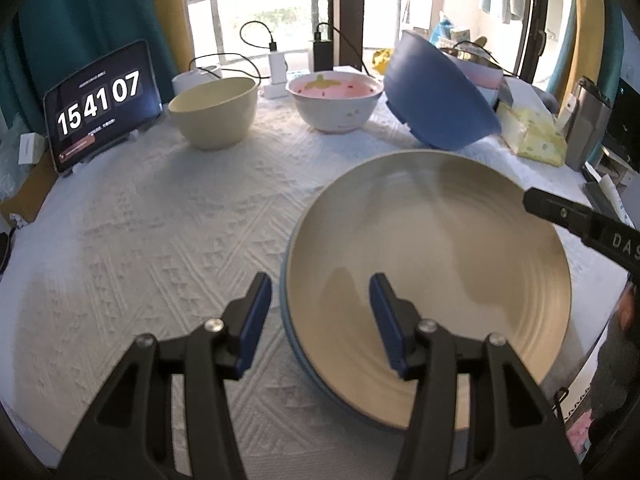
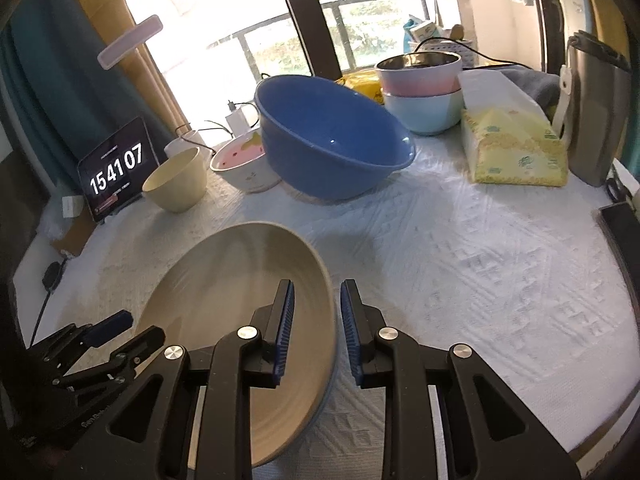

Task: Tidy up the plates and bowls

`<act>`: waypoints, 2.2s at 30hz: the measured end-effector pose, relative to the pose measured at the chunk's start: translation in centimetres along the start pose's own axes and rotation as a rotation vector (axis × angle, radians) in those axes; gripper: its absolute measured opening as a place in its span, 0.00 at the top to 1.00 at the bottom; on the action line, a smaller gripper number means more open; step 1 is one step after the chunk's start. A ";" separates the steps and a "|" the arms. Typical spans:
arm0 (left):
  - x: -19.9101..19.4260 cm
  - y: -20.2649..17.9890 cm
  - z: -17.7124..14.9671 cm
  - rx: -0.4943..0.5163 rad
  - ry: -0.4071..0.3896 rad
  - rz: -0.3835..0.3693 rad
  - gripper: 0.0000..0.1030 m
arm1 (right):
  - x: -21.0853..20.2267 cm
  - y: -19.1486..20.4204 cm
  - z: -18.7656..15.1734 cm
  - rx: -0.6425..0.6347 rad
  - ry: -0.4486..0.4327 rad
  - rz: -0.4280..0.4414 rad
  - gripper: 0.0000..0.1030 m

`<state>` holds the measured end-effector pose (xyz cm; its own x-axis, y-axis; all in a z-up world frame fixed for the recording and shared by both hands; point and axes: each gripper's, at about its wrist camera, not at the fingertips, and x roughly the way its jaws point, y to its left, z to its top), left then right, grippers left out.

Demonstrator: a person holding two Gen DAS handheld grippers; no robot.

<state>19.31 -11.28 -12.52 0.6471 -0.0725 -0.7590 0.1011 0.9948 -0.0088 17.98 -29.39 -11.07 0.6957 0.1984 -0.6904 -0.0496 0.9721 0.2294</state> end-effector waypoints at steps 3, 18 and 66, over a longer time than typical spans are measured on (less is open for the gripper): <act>-0.3 0.4 0.0 -0.011 -0.008 0.004 0.49 | 0.1 -0.1 -0.1 0.000 0.003 -0.021 0.75; -0.1 2.1 0.1 -0.064 -0.019 0.019 0.48 | 2.5 -1.9 -1.3 0.045 0.050 -0.014 0.64; 2.6 2.1 0.3 -0.127 0.040 -0.229 0.44 | 4.1 -0.3 -2.2 0.134 0.103 0.053 0.57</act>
<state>21.41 -9.40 -14.36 0.5881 -0.2960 -0.7527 0.1440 0.9541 -0.2627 19.29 -28.64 -15.47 0.6172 0.2676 -0.7399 0.0167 0.9357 0.3523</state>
